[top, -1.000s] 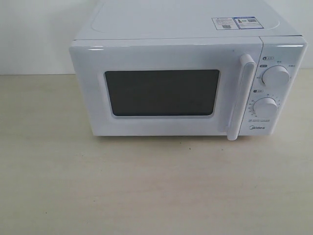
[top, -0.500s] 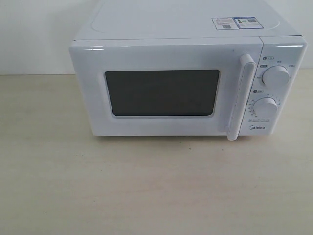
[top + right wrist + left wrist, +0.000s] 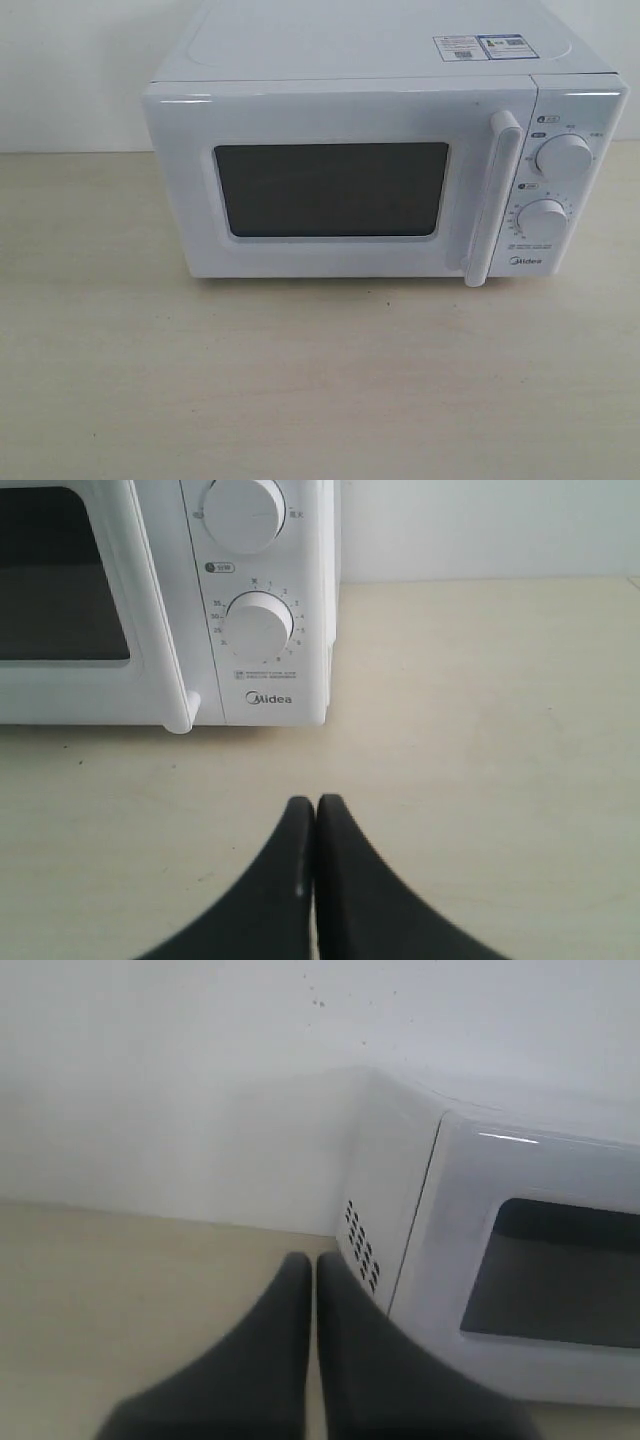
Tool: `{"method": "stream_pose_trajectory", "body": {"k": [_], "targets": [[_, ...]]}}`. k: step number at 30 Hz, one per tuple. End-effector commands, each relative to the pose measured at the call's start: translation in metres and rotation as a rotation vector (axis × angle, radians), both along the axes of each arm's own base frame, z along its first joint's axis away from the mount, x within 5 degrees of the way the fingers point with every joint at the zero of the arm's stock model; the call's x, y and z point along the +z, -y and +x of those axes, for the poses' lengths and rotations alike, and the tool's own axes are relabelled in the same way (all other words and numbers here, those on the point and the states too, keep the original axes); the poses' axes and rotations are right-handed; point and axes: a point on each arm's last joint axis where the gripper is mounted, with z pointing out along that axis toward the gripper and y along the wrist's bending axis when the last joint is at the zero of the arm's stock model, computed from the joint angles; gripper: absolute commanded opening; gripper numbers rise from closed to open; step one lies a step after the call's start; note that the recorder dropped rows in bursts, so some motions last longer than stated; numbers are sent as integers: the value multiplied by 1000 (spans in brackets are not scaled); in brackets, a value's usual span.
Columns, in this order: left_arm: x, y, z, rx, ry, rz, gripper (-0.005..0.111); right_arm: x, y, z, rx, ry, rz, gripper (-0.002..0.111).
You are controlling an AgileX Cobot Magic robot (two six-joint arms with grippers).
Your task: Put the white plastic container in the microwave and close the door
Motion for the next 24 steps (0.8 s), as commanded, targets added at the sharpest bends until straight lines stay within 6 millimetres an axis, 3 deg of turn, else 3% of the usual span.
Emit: {"method": "stream_pose_trajectory", "body": {"k": [1, 11, 24], "targets": [[-10, 0, 0, 4, -100, -71, 4, 1, 0, 0, -4, 9, 8, 0], [-15, -1, 0, 5, -128, 111, 4, 1, 0, 0, -4, 9, 8, 0], [-25, -1, -2, -4, -234, 189, 4, 1, 0, 0, -4, 9, 8, 0]]}}
